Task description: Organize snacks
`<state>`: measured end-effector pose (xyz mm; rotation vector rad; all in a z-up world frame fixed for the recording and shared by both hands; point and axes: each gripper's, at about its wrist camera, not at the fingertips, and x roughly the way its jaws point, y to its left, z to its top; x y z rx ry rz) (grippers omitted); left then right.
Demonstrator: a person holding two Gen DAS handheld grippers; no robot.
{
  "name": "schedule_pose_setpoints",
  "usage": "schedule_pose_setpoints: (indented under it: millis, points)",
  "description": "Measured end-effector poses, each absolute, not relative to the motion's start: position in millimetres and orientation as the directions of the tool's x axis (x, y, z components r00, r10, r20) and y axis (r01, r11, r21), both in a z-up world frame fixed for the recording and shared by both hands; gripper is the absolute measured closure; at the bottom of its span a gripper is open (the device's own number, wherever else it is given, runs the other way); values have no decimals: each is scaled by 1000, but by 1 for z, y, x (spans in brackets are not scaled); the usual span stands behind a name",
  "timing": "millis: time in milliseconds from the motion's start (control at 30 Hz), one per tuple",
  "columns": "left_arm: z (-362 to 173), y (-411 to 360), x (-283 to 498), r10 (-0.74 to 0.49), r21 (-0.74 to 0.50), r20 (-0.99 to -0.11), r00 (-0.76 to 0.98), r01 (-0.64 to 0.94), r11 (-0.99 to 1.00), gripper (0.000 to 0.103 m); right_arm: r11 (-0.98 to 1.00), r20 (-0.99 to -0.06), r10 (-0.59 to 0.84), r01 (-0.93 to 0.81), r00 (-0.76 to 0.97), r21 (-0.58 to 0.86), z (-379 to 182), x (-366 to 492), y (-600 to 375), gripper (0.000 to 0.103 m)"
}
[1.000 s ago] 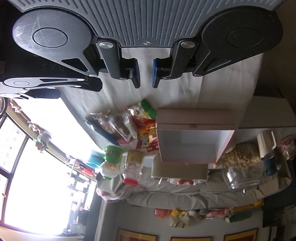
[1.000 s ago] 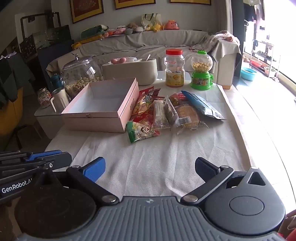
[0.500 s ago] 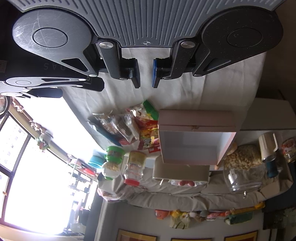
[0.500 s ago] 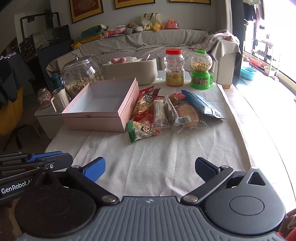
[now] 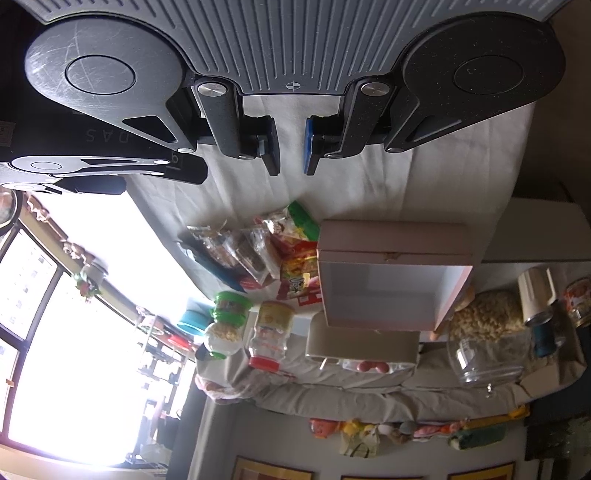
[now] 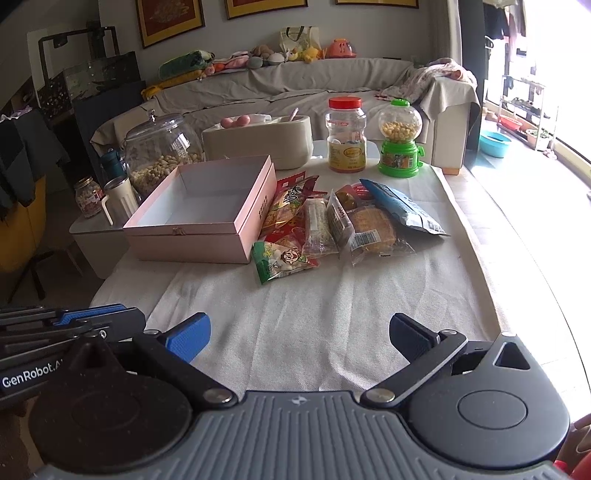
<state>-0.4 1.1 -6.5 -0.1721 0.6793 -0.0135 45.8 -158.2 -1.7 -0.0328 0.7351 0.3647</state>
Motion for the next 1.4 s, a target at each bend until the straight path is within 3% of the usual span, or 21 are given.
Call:
schedule_pose_setpoints:
  millis: [1167, 1400]
  points:
    - [-4, 10, -1, -72, -187, -630, 774, -61, 980, 85, 935, -666, 315, -339, 676, 98, -3, 48, -157, 0]
    - [-14, 12, 10, -60, -178, -656, 752, -77, 981, 85, 920, -590, 346, -388, 730, 60, -11, 48, -156, 0]
